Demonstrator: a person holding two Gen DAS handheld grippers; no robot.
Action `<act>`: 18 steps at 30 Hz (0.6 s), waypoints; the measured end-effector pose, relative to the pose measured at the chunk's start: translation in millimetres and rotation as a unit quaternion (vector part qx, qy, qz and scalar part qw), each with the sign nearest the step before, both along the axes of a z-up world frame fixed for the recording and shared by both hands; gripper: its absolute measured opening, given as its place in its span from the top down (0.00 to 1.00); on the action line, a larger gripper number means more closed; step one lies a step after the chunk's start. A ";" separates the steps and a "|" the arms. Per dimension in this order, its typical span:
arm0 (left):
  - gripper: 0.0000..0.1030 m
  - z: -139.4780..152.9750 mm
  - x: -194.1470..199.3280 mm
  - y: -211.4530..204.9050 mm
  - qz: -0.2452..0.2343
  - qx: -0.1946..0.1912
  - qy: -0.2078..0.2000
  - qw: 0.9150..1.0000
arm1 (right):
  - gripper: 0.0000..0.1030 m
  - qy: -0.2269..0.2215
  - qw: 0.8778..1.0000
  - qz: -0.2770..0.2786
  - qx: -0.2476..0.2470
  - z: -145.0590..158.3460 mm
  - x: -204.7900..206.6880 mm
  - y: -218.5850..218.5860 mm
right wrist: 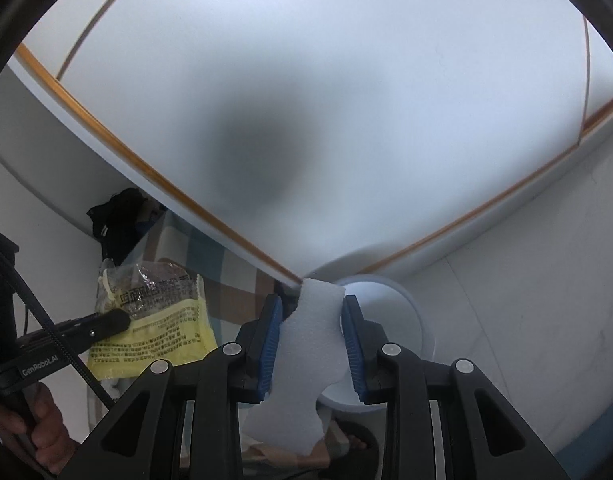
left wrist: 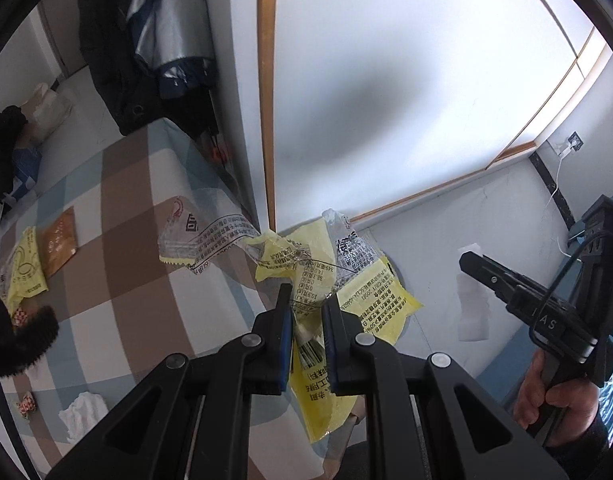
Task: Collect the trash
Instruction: 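Carry the yellow bag and white tissue with both grippers over the white bin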
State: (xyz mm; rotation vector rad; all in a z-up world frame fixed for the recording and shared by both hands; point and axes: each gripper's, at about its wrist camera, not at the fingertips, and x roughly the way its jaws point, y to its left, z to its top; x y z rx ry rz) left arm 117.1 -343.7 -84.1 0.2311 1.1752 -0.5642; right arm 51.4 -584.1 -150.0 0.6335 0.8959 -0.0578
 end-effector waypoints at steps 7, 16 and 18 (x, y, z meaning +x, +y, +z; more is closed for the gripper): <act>0.91 -31.4 18.5 -18.5 -0.016 0.039 0.018 0.999 | 0.71 0.050 0.998 0.010 0.038 -67.7 27.8 1.6; 0.91 -52.2 28.8 -29.6 -0.022 0.072 0.037 0.996 | 0.69 0.106 0.993 0.022 0.049 -131.7 44.9 -4.0; 0.91 -54.9 26.1 -31.4 -0.023 0.075 0.039 0.996 | 0.69 0.107 0.992 0.024 0.058 -135.7 46.1 -4.4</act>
